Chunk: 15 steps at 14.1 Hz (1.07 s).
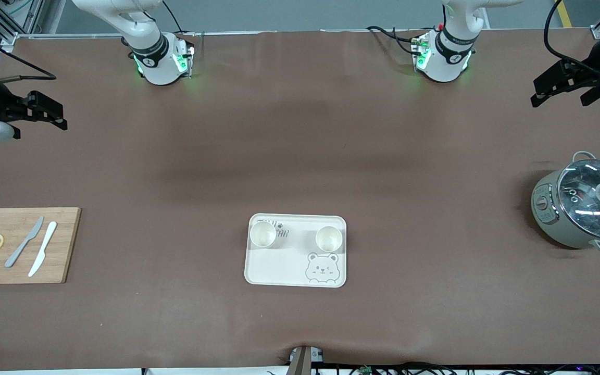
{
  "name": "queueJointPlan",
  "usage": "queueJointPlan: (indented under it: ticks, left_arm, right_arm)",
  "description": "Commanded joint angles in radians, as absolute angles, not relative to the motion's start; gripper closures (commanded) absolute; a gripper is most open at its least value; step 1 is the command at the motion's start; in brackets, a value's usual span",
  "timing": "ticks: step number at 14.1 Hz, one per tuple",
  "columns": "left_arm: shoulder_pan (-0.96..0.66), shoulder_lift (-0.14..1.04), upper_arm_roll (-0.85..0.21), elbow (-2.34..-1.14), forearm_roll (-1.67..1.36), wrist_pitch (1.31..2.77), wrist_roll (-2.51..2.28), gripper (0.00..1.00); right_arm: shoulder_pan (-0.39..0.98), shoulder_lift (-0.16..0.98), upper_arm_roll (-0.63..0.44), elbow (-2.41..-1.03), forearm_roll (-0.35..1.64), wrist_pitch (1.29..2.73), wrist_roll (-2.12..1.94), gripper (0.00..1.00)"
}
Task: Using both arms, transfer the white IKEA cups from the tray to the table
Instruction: 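Move the left gripper toward the cup on the tray while the right gripper follows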
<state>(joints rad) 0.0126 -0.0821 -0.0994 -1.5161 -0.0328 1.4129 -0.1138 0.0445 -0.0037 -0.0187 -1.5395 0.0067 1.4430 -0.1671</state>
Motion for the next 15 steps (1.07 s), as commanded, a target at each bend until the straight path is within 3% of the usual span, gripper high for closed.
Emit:
queueJointPlan:
  ticks: [1,6,10,15]
  left_arm:
    - [0.015,-0.083,-0.097,-1.509,-0.035,1.411,-0.110,0.00]
    - [0.002,0.011,-0.107,-1.405,0.003,1.394,-0.112,0.00]
    - [-0.002,0.058,-0.181,-1.417,0.011,1.436,-0.158,0.00]
    - [-0.046,0.130,-0.281,-1.506,0.015,1.618,-0.380,0.00]
  right_arm:
    - [0.022,0.011,-0.012,-1.529,0.026,1.439,-0.176,0.00]
    - [0.021,0.021,-0.012,-1.522,0.028,1.439,-0.176,0.00]
    - [0.015,0.054,-0.012,-1.506,0.015,1.445,-0.181,0.00]
    - [-0.001,0.100,-0.011,-1.499,0.014,1.439,-0.181,0.00]
